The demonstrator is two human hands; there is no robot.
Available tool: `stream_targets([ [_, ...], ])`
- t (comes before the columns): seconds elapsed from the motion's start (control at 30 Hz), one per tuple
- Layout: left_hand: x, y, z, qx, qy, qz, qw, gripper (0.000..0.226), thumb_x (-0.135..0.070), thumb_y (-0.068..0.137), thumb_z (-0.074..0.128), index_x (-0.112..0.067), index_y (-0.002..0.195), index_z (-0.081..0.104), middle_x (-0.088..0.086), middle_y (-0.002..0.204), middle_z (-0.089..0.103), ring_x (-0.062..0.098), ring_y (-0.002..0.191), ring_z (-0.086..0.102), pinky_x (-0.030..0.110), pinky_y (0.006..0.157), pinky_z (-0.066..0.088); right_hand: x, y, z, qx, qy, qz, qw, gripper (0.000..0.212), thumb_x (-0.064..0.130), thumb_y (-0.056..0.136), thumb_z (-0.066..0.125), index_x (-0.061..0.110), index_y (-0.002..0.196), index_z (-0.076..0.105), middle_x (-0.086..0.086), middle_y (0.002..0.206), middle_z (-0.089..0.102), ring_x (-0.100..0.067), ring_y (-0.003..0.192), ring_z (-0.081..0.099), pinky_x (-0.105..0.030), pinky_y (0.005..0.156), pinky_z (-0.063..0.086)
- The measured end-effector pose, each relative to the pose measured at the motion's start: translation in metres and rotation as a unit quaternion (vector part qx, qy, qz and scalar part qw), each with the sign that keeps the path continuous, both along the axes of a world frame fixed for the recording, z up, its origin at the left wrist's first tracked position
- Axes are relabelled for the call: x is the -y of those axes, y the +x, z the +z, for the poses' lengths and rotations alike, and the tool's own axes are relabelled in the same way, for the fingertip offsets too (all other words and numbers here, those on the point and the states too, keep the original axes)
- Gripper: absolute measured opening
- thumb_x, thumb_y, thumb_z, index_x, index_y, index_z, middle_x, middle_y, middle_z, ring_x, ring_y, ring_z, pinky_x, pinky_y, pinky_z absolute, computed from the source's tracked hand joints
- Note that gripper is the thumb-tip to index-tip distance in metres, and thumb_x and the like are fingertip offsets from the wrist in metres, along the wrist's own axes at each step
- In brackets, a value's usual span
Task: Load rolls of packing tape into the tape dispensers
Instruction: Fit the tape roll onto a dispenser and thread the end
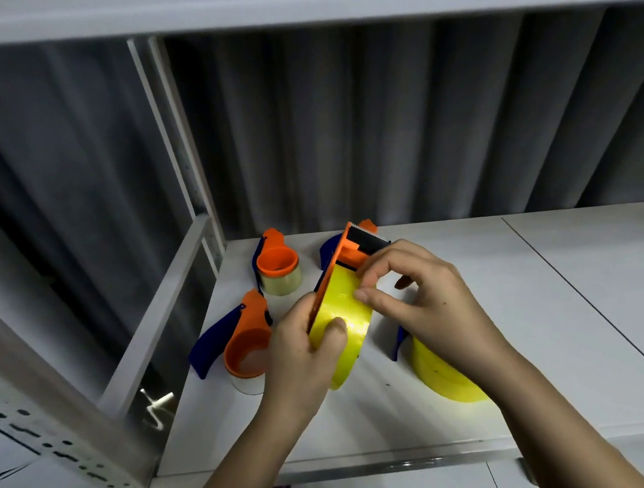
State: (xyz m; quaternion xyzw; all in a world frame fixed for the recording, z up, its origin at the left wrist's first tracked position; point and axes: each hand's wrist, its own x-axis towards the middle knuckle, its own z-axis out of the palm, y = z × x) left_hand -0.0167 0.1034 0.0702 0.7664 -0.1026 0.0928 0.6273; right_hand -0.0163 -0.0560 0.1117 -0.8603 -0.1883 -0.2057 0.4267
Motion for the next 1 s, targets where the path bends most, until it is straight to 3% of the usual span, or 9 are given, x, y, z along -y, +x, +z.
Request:
stream_targets([
  [0.2,0.004,0.000,-0.001,-0.030,-0.038,0.006,0.999,0.043,-0.058,0.070,0.054,-0.018,0.082,0.061,0.015,0.071,0.063,0.039,0.066,0.063,0.059,0.063,0.052,-0.015,-0.003,-0.020,0.092,-0.036,-0.095,0.991,0.020,0.041,0.090,0.055,0.022,0.085,0.061,0.015,0.090,0.064,-0.002,0.089,0.055,-0.016,0.072,0.045],
  [0.37,0.005,0.000,-0.005,-0.037,-0.005,0.019,0.999,0.047,-0.064,0.069,0.055,-0.019,0.084,0.060,0.011,0.071,0.064,0.036,0.067,0.064,0.057,0.065,0.053,-0.019,-0.003,-0.023,0.094,-0.025,-0.149,0.984,0.013,0.034,0.089,0.060,0.022,0.085,0.060,0.021,0.080,0.059,-0.002,0.075,0.053,-0.013,0.064,0.041],
  [0.53,0.008,-0.004,-0.008,-0.019,0.023,0.009,1.000,0.043,-0.061,0.071,0.053,-0.018,0.077,0.055,0.011,0.066,0.058,0.035,0.063,0.062,0.054,0.058,0.052,-0.015,0.003,-0.019,0.007,0.120,-0.139,0.983,0.014,0.026,0.094,0.058,0.015,0.086,0.054,0.017,0.072,0.068,-0.001,0.075,0.064,-0.019,0.067,0.050],
  [0.63,0.008,-0.005,-0.008,-0.024,0.017,0.007,1.000,0.044,-0.060,0.071,0.053,-0.017,0.078,0.055,0.013,0.067,0.057,0.037,0.063,0.062,0.055,0.060,0.052,-0.015,0.007,-0.019,0.006,0.086,-0.171,0.981,0.012,0.026,0.096,0.056,0.020,0.086,0.052,0.019,0.070,0.067,0.001,0.074,0.064,-0.016,0.067,0.049],
  [0.77,0.008,-0.007,-0.007,-0.016,0.012,-0.005,1.000,0.041,-0.059,0.072,0.054,-0.019,0.078,0.057,0.012,0.066,0.058,0.037,0.063,0.061,0.056,0.059,0.052,-0.012,0.013,-0.020,0.015,0.092,-0.205,0.974,0.012,0.028,0.097,0.053,0.019,0.089,0.051,0.014,0.069,0.069,-0.007,0.068,0.067,-0.038,0.072,0.056],
  [0.83,0.008,-0.008,-0.006,-0.013,0.010,-0.007,1.000,0.041,-0.059,0.072,0.054,-0.019,0.079,0.056,0.012,0.066,0.057,0.037,0.064,0.061,0.056,0.059,0.052,-0.011,0.017,-0.020,0.029,0.074,-0.219,0.972,0.016,0.034,0.097,0.048,0.019,0.091,0.049,0.010,0.071,0.068,-0.015,0.068,0.067,-0.043,0.070,0.055],
  [0.93,0.008,-0.012,-0.003,0.003,0.011,-0.016,1.000,0.040,-0.058,0.073,0.055,-0.018,0.078,0.056,0.009,0.064,0.056,0.035,0.062,0.060,0.055,0.059,0.052,-0.010,0.019,-0.018,0.052,0.055,-0.247,0.966,0.021,0.042,0.095,0.041,0.022,0.091,0.045,0.005,0.071,0.067,-0.022,0.065,0.065,-0.044,0.065,0.054],
  [1.0,0.009,-0.013,0.001,0.001,-0.003,-0.018,1.000,0.039,-0.058,0.072,0.054,-0.019,0.080,0.057,0.010,0.066,0.057,0.037,0.064,0.060,0.055,0.060,0.052,-0.009,0.018,-0.012,0.111,-0.012,-0.297,0.948,0.022,0.042,0.095,0.040,0.022,0.089,0.047,0.004,0.071,0.064,-0.021,0.063,0.060,-0.037,0.057,0.050],
])
